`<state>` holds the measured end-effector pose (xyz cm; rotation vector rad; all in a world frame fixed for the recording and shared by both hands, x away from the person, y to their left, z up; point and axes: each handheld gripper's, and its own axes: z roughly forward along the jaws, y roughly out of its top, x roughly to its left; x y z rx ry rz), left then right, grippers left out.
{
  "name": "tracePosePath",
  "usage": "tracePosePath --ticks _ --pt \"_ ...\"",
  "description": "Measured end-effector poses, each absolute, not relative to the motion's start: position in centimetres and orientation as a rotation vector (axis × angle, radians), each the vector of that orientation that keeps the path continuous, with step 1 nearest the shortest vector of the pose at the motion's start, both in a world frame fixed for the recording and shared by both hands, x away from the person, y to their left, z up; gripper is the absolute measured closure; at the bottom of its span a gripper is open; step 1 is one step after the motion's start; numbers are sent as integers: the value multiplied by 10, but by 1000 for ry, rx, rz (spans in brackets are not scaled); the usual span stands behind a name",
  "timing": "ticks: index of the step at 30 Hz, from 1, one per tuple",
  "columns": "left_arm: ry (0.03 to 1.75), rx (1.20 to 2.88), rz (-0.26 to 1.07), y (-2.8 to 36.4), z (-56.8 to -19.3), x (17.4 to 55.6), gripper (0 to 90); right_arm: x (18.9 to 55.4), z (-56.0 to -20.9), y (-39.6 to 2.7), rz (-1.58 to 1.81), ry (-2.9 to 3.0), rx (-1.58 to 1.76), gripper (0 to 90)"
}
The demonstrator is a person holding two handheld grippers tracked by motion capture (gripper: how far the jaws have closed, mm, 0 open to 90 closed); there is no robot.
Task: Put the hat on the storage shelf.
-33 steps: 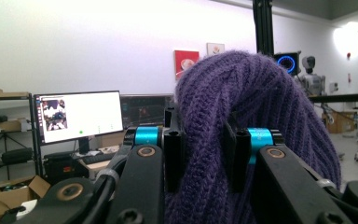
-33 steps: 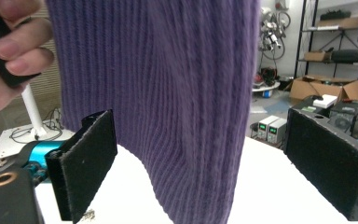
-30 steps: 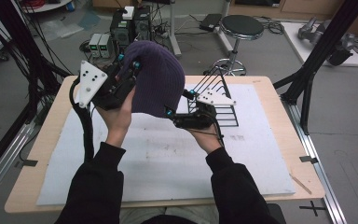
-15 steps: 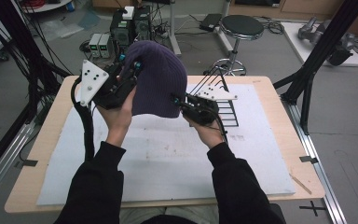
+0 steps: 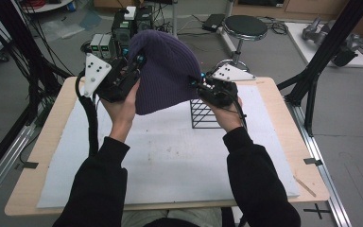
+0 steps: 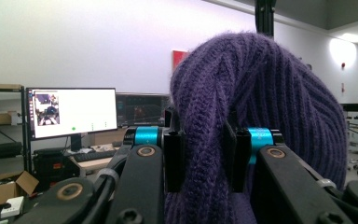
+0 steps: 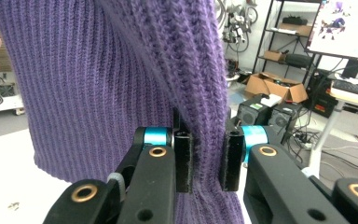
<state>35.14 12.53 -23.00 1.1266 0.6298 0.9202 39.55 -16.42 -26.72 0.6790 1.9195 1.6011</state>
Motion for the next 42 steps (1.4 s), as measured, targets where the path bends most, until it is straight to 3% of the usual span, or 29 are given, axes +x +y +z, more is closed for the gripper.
tracePosePath --ticks 11,27,42 --pt "626 1162 907 102 -225 368 742 404 -266 -182 1569 1941 729 799" --pt "583 1246 951 55 -240 385 739 420 -298 -214 1500 1880 862 790" --pt "565 1285 929 26 -255 396 727 423 -305 -246 1467 1819 975 788"
